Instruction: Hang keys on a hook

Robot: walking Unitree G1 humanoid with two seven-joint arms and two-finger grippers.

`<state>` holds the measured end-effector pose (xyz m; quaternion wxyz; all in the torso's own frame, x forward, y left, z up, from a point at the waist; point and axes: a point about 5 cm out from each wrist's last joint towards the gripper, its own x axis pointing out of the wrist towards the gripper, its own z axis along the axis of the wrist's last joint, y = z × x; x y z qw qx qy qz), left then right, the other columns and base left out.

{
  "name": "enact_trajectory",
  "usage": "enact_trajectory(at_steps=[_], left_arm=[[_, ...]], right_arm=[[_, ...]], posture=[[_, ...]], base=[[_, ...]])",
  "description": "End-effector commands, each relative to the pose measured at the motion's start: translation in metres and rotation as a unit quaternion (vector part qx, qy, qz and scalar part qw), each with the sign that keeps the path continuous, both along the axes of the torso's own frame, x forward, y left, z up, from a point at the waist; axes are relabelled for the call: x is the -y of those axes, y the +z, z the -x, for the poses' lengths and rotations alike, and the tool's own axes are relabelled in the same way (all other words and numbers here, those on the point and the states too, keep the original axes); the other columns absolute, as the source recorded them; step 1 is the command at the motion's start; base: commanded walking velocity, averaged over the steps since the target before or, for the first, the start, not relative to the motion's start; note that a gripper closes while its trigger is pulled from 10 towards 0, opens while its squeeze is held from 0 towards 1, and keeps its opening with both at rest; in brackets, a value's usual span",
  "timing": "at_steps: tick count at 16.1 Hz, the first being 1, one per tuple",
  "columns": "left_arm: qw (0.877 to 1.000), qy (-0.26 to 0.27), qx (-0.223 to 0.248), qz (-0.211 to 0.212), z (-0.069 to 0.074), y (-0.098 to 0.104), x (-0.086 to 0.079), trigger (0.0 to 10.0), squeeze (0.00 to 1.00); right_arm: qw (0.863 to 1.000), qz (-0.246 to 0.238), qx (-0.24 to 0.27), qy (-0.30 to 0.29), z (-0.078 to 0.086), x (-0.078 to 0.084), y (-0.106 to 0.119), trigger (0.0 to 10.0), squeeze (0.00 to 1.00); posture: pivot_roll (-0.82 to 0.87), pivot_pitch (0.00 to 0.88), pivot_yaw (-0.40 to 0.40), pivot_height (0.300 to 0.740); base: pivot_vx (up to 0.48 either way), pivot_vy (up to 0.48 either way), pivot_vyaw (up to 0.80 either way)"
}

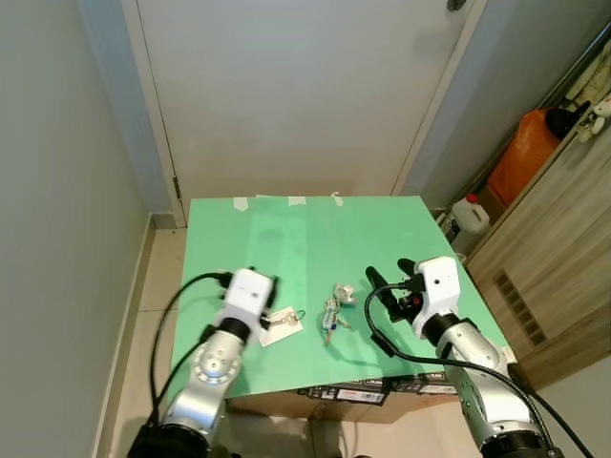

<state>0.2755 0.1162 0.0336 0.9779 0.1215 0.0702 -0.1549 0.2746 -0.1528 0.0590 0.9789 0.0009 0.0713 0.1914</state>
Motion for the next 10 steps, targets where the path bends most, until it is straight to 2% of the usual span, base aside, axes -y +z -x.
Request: enact_trajectory(at_steps=[1, 4, 5, 8, 10], left_arm=[[1.000, -0.019, 0.001, 0.008, -0.003, 0.003, 0.009, 10.0, 1.00], [0.999, -0.032, 0.004, 0.021, -0.004, 0.007, 0.015, 10.0, 1.00], [0.999, -0.043, 0.003, 0.017, -0.004, 0.008, 0.015, 10.0, 0.00], [0.998, -0.053, -0.015, -0.009, -0.008, 0.002, 0.011, 10.0, 0.00], [0.999, -0.052, -0.016, -0.005, -0.013, 0.004, 0.014, 10.0, 0.00]], right_arm=[[1.000, 0.005, 0.011, -0.011, -0.003, 0.006, 0.004, 10.0, 0.00], [1.000, 0.004, 0.004, -0.029, 0.003, 0.010, 0.001, 10.0, 0.00], [1.000, 0.002, 0.009, -0.025, 0.009, 0.007, 0.002, 10.0, 0.00], [1.000, 0.002, 0.007, -0.024, 0.016, 0.009, 0.007, 10.0, 0.00], [1.000, 0.024, 0.008, -0.006, 0.020, 0.016, 0.011, 10.0, 0.00]], posture=[[0.00, 0.000, -0.062, 0.740], [-0.01, 0.000, -0.024, 0.740], [-0.01, 0.002, -0.011, 0.740], [-0.03, 0.054, -0.050, 0.740], [-0.06, 0.088, -0.057, 0.740]], base=[[0.000, 0.000, 0.00], [0.000, 0.000, 0.00], [0.000, 0.000, 0.00], [0.000, 0.000, 0.00], [0.000, 0.000, 0.00]])
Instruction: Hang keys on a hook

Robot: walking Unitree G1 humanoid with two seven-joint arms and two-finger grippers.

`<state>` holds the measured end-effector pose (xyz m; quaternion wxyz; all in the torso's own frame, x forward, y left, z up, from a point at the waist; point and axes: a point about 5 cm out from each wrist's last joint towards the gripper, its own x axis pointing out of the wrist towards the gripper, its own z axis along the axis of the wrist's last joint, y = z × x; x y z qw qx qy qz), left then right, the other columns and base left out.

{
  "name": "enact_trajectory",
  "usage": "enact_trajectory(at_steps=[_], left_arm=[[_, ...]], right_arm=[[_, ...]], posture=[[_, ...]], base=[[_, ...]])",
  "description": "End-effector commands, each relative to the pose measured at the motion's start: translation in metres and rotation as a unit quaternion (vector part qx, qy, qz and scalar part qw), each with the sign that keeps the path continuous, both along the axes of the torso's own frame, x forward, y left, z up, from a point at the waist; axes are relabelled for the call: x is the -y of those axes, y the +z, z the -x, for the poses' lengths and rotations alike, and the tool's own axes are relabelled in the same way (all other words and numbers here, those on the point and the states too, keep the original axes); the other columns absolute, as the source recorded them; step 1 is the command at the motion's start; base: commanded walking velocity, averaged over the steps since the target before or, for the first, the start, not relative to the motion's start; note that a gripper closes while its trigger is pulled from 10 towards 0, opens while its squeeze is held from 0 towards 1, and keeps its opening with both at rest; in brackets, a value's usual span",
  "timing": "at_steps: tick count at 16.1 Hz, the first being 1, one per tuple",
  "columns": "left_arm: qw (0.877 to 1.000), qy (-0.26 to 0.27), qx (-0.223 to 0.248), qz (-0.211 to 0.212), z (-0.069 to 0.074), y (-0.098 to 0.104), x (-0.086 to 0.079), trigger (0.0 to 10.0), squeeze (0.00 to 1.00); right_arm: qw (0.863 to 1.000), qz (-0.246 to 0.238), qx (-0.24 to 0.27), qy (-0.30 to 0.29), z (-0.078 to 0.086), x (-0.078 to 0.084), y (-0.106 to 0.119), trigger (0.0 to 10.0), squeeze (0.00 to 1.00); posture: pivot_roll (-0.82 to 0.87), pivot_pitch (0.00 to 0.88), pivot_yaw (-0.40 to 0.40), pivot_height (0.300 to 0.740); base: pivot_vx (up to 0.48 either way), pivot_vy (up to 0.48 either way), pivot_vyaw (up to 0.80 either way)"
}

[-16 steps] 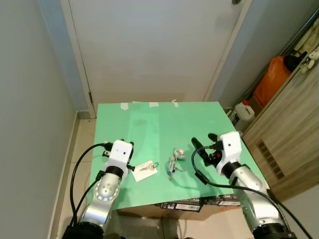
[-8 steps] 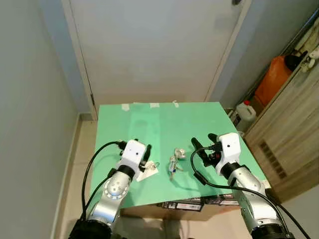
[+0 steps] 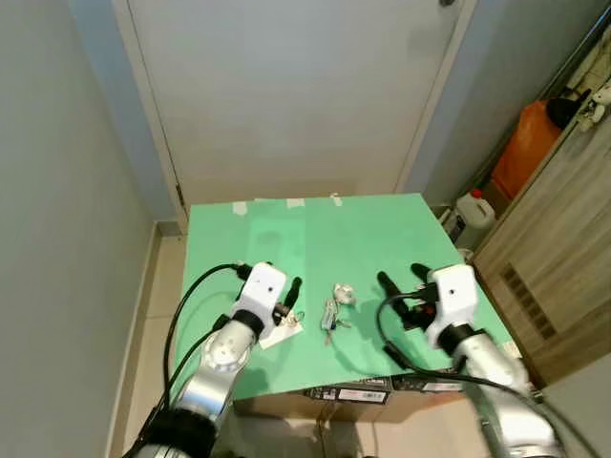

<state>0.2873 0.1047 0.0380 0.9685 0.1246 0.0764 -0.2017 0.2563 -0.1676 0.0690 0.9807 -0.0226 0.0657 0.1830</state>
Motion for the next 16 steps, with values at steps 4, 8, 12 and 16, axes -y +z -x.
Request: enact_trajectory(at_steps=[4, 8, 12, 16], left_arm=[[0.999, 0.004, -0.046, 0.012, 0.004, -0.015, 0.015, 10.0, 0.00], [0.994, 0.014, -0.104, 0.007, 0.009, -0.036, 0.019, 10.0, 0.00], [0.992, 0.028, -0.122, -0.021, 0.015, -0.047, 0.013, 10.0, 0.00], [0.991, 0.024, -0.129, -0.027, 0.020, -0.053, 0.012, 10.0, 0.00]], right_arm=[[0.999, 0.020, -0.016, -0.033, 0.013, 0.030, 0.005, 10.0, 0.00], [0.999, 0.033, -0.036, -0.017, 0.028, 0.033, 0.008, 10.0, 0.00], [0.998, 0.032, -0.054, -0.014, 0.036, 0.033, 0.006, 10.0, 0.00], [0.998, 0.032, -0.060, -0.009, 0.037, 0.030, 0.007, 10.0, 0.00]], posture=[[-0.12, 0.129, -0.086, 0.740], [-0.16, 0.137, -0.107, 0.740], [-0.15, 0.145, -0.113, 0.740], [-0.16, 0.147, -0.120, 0.740]], base=[[0.000, 0.000, 0.00], [0.000, 0.000, 0.00], [0.000, 0.000, 0.00], [0.000, 0.000, 0.00]])
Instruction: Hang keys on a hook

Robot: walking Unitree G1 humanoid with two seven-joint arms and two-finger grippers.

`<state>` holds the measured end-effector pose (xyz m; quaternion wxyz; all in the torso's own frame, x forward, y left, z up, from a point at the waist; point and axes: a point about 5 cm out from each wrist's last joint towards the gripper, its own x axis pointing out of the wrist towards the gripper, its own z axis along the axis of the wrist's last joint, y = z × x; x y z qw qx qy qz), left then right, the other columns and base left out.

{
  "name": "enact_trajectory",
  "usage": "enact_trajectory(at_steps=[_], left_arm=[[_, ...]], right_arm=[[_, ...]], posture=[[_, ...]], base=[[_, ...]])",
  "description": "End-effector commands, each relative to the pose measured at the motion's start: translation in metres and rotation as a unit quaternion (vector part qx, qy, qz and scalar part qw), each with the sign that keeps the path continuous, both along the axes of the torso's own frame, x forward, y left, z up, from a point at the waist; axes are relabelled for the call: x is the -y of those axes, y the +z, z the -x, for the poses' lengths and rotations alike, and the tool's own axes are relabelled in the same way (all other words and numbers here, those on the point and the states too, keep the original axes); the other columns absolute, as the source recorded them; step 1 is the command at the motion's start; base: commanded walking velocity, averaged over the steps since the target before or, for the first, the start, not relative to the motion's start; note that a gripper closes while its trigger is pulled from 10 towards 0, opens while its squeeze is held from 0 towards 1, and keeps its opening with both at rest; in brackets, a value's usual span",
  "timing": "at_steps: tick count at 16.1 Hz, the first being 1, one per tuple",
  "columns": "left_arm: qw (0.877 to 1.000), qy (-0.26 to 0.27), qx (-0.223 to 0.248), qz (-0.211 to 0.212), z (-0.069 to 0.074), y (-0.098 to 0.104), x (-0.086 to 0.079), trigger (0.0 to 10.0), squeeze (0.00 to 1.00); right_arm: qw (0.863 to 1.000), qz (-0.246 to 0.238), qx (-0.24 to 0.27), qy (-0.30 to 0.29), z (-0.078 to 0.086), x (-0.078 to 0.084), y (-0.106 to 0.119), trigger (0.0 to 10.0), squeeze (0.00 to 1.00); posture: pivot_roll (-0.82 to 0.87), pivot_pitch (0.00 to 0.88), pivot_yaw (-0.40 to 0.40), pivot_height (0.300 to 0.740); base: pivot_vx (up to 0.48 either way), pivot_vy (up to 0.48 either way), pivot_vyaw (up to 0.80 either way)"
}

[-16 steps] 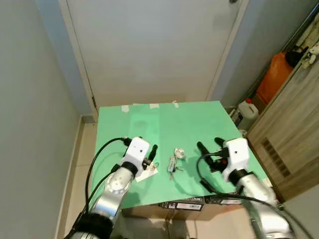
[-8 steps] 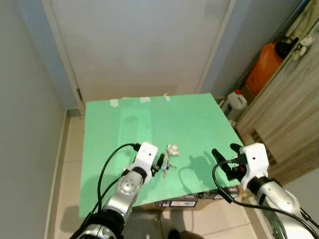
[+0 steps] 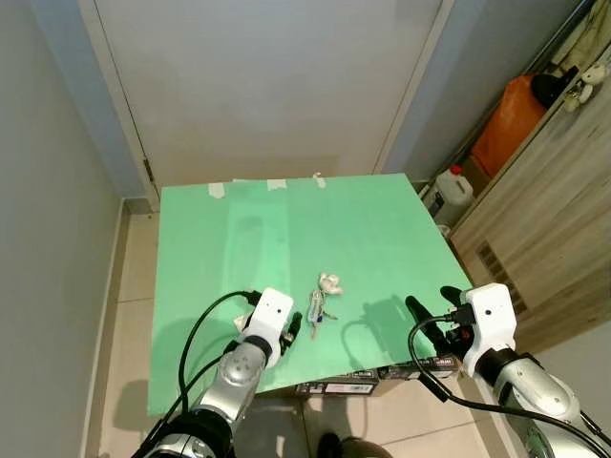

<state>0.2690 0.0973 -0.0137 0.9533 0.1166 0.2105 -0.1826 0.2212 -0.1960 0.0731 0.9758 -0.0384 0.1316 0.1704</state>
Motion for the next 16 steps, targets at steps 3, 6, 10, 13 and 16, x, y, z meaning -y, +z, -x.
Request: enact_trajectory(at_steps=[3, 6, 10, 13, 16], left_arm=[[0.999, -0.030, 0.002, -0.022, 0.002, -0.002, 0.005, 10.0, 0.00], [0.995, -0.042, -0.071, -0.064, 0.009, -0.017, -0.003, 0.0, 0.00], [0.993, -0.025, -0.082, -0.084, 0.009, -0.020, -0.014, 0.0, 0.00], [0.992, -0.034, -0.056, -0.104, 0.006, -0.017, -0.017, 0.0, 0.00], [0.992, -0.045, -0.023, -0.114, 0.003, -0.012, -0.017, 0.0, 0.00]], right_arm=[[1.000, 0.001, -0.003, 0.007, 0.003, -0.001, 0.002, 10.0, 0.00], [1.000, -0.005, -0.006, 0.012, 0.001, -0.006, 0.002, 10.0, 0.00], [1.000, 0.001, -0.015, 0.014, 0.007, -0.001, 0.002, 10.0, 0.00], [1.000, 0.002, -0.019, 0.019, 0.004, -0.003, 0.000, 10.0, 0.00], [1.000, 0.000, -0.018, 0.022, 0.000, -0.007, -0.001, 10.0, 0.00]], posture=[[-0.15, 0.144, -0.121, 0.740], [-0.14, 0.142, -0.121, 0.740], [-0.15, 0.156, -0.140, 0.740], [-0.14, 0.152, -0.143, 0.740], [-0.12, 0.140, -0.137, 0.740]], base=[[0.000, 0.000, 0.00], [0.000, 0.000, 0.00], [0.000, 0.000, 0.00], [0.000, 0.000, 0.00], [0.000, 0.000, 0.00]])
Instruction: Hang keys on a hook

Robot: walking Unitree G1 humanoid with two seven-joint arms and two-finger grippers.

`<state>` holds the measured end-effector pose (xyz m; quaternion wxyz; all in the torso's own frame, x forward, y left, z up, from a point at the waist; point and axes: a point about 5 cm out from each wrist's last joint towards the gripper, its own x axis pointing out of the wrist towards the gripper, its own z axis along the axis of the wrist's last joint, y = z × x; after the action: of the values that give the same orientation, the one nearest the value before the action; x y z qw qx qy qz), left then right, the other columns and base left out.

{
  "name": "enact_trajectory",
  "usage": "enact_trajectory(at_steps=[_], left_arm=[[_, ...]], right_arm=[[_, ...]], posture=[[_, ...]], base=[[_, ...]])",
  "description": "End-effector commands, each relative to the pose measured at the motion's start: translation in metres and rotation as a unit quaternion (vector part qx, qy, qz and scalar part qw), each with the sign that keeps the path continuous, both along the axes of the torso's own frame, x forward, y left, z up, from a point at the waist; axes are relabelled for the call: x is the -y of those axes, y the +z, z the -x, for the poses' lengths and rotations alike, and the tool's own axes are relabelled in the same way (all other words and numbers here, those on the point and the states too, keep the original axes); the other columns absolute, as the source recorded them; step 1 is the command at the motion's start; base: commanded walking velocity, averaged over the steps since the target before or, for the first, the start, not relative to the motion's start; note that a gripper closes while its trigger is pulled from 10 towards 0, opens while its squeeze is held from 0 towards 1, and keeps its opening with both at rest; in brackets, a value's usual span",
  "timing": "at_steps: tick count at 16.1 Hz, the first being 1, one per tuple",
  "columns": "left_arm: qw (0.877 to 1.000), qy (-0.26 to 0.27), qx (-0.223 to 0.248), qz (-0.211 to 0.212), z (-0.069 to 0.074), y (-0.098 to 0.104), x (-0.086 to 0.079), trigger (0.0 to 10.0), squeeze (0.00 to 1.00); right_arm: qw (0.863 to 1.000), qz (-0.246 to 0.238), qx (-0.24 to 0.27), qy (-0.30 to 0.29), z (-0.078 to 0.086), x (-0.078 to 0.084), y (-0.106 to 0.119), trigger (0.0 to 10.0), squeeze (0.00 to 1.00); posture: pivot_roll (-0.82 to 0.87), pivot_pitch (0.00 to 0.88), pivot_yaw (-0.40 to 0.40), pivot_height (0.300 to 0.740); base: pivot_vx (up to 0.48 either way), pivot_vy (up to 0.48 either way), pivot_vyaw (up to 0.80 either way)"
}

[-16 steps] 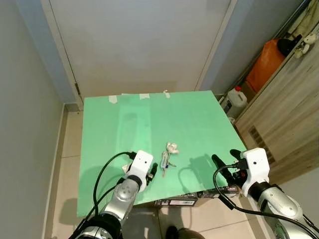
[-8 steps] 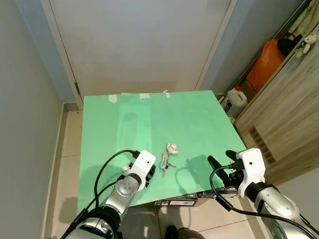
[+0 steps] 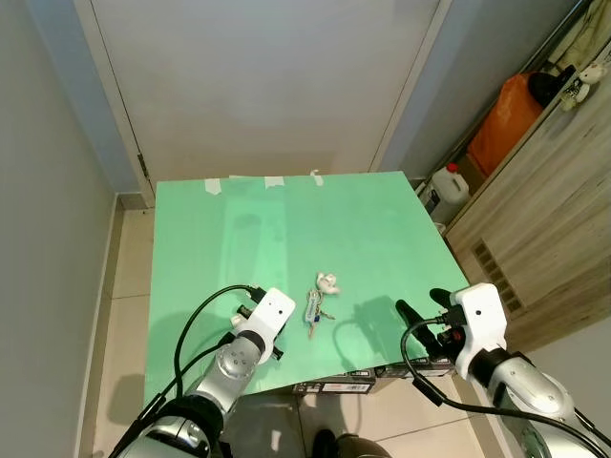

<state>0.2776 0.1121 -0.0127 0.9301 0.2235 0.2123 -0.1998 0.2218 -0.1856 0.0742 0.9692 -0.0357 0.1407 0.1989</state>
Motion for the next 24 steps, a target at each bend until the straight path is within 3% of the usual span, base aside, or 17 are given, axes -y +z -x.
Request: enact_trajectory(at_steps=[1, 3, 8, 12, 18, 19, 20, 21, 23, 24], left_arm=[[1.000, -0.001, -0.016, -0.005, 0.011, -0.009, -0.001, 0.0, 0.00], [0.999, 0.011, -0.014, 0.034, 0.012, -0.007, 0.004, 0.0, 0.00], [0.998, 0.007, 0.008, 0.066, 0.007, 0.001, 0.006, 0.0, 0.00], [0.993, 0.003, 0.066, 0.096, 0.002, 0.021, 0.001, 0.0, 0.00], [0.972, 0.033, 0.169, 0.160, -0.009, 0.076, -0.011, 0.0, 0.00], [0.960, 0.037, 0.216, 0.176, -0.016, 0.105, -0.016, 0.0, 0.00], [0.958, 0.037, 0.223, 0.178, -0.017, 0.110, -0.017, 0.0, 0.00], [0.953, 0.055, 0.241, 0.176, -0.018, 0.126, -0.030, 0.0, 0.00], [0.944, 0.102, 0.250, 0.188, -0.011, 0.135, -0.049, 0.0, 0.00], [0.929, 0.164, 0.266, 0.197, -0.001, 0.142, -0.069, 0.0, 0.00]], right_arm=[[1.000, 0.002, -0.005, -0.005, -0.001, 0.002, -0.002, 10.0, 0.00], [1.000, -0.003, -0.004, -0.005, -0.005, -0.001, -0.005, 10.0, 0.00], [1.000, -0.003, 0.000, -0.002, -0.011, -0.004, -0.006, 10.0, 0.00], [1.000, -0.005, 0.002, -0.003, -0.015, -0.006, -0.009, 10.0, 0.00], [0.999, -0.032, 0.030, -0.002, -0.044, -0.028, -0.007, 10.0, 0.00], [0.998, -0.043, 0.050, -0.014, -0.054, -0.032, -0.003, 10.0, 0.00], [0.997, -0.046, 0.054, -0.017, -0.057, -0.033, -0.002, 10.0, 0.00], [0.995, -0.057, 0.073, -0.025, -0.064, -0.037, 0.003, 10.0, 0.00], [0.994, -0.063, 0.088, -0.032, -0.070, -0.038, 0.007, 10.0, 0.00], [0.991, -0.076, 0.100, -0.050, -0.074, -0.035, 0.012, 10.0, 0.00]], posture=[[-0.12, 0.132, -0.134, 0.740], [-0.10, 0.117, -0.132, 0.740], [-0.09, 0.097, -0.126, 0.740], [-0.06, 0.074, -0.116, 0.740], [0.02, 0.000, -0.098, 0.740], [0.04, 0.000, -0.091, 0.740], [0.04, 0.000, -0.087, 0.740], [0.05, 0.000, -0.071, 0.740], [0.05, 0.000, -0.050, 0.740], [0.05, 0.000, -0.042, 0.740]], base=[[0.000, 0.000, 0.00], [0.000, 0.000, 0.00], [0.000, 0.000, 0.00], [0.000, 0.000, 0.00], [0.000, 0.000, 0.00], [0.000, 0.000, 0.00], [0.000, 0.000, 0.00], [0.000, 0.000, 0.00], [0.000, 0.000, 0.00], [0.000, 0.000, 0.00]])
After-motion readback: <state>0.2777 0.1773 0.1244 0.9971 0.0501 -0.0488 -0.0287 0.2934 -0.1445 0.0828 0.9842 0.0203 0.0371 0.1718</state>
